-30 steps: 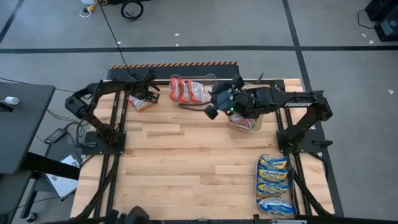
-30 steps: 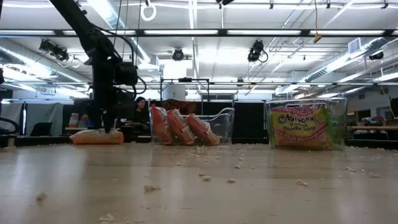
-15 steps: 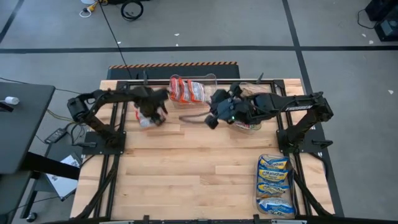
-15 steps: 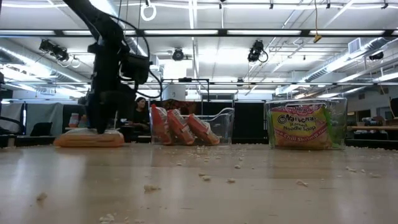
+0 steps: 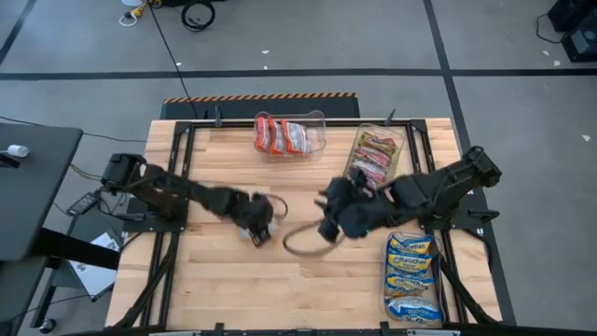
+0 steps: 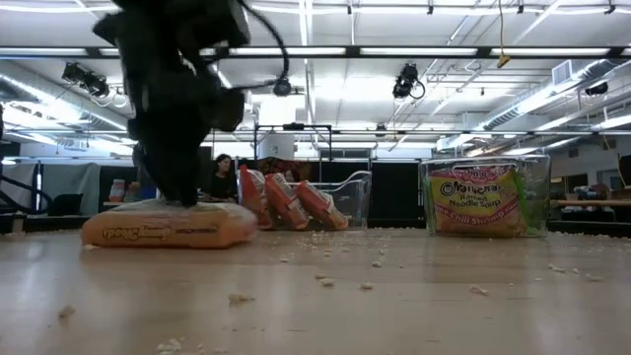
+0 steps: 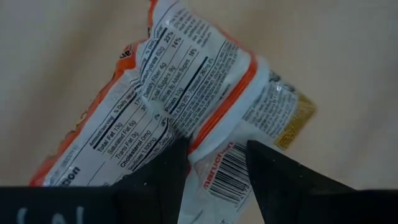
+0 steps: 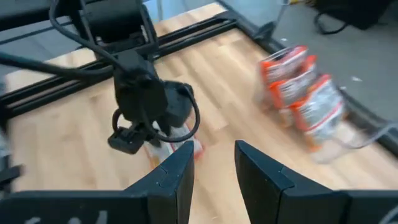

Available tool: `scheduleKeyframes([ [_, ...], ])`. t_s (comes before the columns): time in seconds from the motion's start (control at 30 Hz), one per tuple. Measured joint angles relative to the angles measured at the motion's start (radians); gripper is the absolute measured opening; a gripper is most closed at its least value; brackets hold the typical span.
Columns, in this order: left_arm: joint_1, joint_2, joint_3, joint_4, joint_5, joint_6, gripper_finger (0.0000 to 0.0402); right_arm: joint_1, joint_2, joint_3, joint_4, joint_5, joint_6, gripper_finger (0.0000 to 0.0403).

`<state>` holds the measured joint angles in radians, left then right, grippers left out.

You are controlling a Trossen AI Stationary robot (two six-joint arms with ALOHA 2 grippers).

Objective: Sort Maruchan noodles
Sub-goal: Put the orange noodle pack into the top left transparent bin

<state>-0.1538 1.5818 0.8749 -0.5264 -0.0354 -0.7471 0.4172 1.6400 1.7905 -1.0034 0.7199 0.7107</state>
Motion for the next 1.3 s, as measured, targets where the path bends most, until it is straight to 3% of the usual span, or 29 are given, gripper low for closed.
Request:
scheduleKeyframes([
  [0.1, -0.109, 0.007, -0.004, 0.179, -0.041, -0.083, 0.0172, 0.052, 0.027, 0.000, 0.020, -0.004, 0.040, 0.0121],
  [0.2, -0.194, 0.022, -0.003, 0.406, -0.155, -0.105, 0.0172, 0.085, 0.078, 0.000, 0.073, -0.007, 0.074, 0.0121],
  [0.3, -0.243, 0.034, -0.003, 0.583, -0.216, -0.009, 0.0172, 0.102, 0.150, 0.001, 0.121, -0.031, 0.170, 0.0121],
  [0.37, -0.259, 0.021, 0.008, 0.592, -0.194, 0.069, 0.0172, 0.107, 0.209, 0.001, 0.150, -0.098, 0.238, 0.0121],
  [0.5, -0.276, -0.060, 0.025, 0.336, -0.184, 0.109, 0.0171, 0.106, 0.331, 0.001, 0.194, -0.253, 0.306, 0.0121],
  [0.7, -0.283, -0.155, 0.023, -0.159, -0.323, 0.038, 0.0171, 0.066, 0.479, 0.001, 0.231, -0.401, 0.465, 0.0121],
  [0.83, -0.290, -0.175, 0.023, -0.369, -0.354, -0.022, 0.0171, 0.025, 0.556, 0.000, 0.274, -0.503, 0.573, 0.0121],
  [0.97, -0.287, -0.188, 0.024, -0.477, -0.369, -0.035, 0.0171, -0.013, 0.617, 0.000, 0.311, -0.638, 0.661, 0.0121],
  [1.13, -0.272, -0.229, 0.024, -0.545, -0.362, -0.061, 0.0171, -0.054, 0.633, 0.001, 0.188, -0.589, 0.683, 0.0121],
  [1.3, -0.298, -0.309, 0.025, -0.587, -0.353, -0.161, 0.0171, -0.091, 0.571, 0.001, -0.143, -0.440, 0.645, 0.0121],
])
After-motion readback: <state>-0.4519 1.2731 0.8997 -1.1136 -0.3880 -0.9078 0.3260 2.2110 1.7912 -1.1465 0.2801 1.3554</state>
